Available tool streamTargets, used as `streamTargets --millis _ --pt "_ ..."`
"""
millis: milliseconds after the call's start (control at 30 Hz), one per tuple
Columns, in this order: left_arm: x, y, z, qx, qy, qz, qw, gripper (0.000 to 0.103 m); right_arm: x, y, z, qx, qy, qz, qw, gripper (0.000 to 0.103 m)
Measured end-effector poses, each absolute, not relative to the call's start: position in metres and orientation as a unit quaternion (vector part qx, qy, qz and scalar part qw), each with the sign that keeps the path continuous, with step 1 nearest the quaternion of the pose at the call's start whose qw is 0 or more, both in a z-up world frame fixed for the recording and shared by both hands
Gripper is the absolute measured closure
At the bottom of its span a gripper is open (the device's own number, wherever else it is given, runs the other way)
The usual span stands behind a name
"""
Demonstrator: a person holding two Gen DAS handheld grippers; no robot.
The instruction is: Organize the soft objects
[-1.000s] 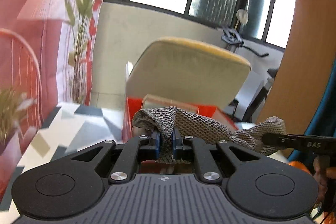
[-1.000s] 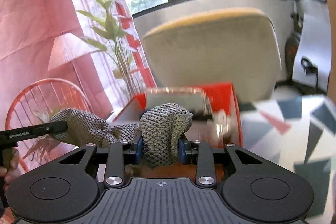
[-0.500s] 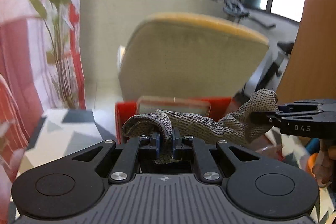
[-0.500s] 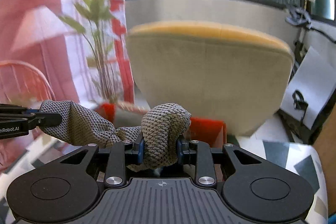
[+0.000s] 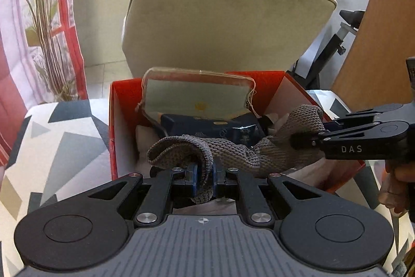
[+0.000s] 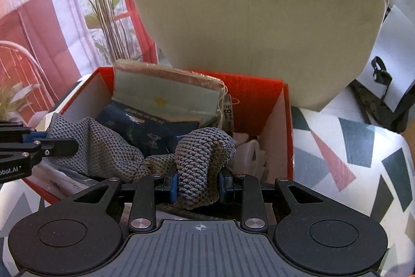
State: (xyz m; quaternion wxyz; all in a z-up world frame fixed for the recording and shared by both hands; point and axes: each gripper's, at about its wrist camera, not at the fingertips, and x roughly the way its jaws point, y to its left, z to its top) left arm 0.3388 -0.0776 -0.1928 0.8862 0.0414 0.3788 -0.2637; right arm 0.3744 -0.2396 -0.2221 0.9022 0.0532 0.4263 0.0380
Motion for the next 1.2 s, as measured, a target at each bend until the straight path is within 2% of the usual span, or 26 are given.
streamTargets --millis 433,567,600,633,667,700,767,800,833,867,900,933,1200 --pt "0.349 -0.078 -0.200 0.026 0.396 -0.255 0.882 0.091 0.384 -0.246 -0.238 0.084 0.454 0.026 0.886 0.077" --pt "0.342 -0.075 -0.193 0.026 0.380 -0.249 0.890 0.087 0.378 -0.250 -0.236 0.088 0.446 0.015 0.890 0.073" --pt "0.340 -0.074 -0.191 0.028 0.376 -0.249 0.892 0.080 0.377 -0.250 -0.235 0.085 0.443 0.011 0.892 0.071" --pt "0.338 -0.074 -0.189 0.031 0.372 -0.247 0.894 0.064 0.374 -0.250 -0.232 0.080 0.437 0.006 0.896 0.067" --pt "0.334 -0.074 -0.186 0.035 0.366 -0.243 0.898 0.054 0.371 -0.250 -0.230 0.076 0.431 0.001 0.899 0.062" --pt "0.331 -0.074 -0.183 0.037 0.361 -0.243 0.900 0.040 0.368 -0.250 -0.229 0.072 0.426 -0.001 0.902 0.060" --pt "0.325 -0.073 -0.178 0.038 0.349 -0.242 0.904 0.029 0.362 -0.251 -0.223 0.066 0.415 -0.006 0.907 0.054" --pt "0.322 -0.073 -0.175 0.038 0.344 -0.241 0.907 0.020 0.359 -0.251 -0.220 0.065 0.410 -0.009 0.910 0.050" --pt "0.320 -0.072 -0.172 0.037 0.339 -0.237 0.910 0.009 0.356 -0.251 -0.218 0.063 0.405 -0.013 0.912 0.035" --pt "0.317 -0.070 -0.169 0.033 0.331 -0.230 0.914 0.005 0.353 -0.252 -0.214 0.061 0.397 -0.019 0.915 0.019" --pt "0.313 -0.068 -0.165 0.026 0.323 -0.220 0.920 0.000 0.350 -0.252 -0.211 0.061 0.389 -0.024 0.919 0.009" --pt "0.311 -0.066 -0.162 0.021 0.316 -0.210 0.925 0.000 0.345 -0.252 -0.207 0.062 0.377 -0.030 0.924 0.001" --pt "0.304 -0.055 -0.154 0.018 0.330 -0.142 0.933 0.000 0.317 -0.254 -0.190 0.098 0.336 -0.043 0.936 0.000"
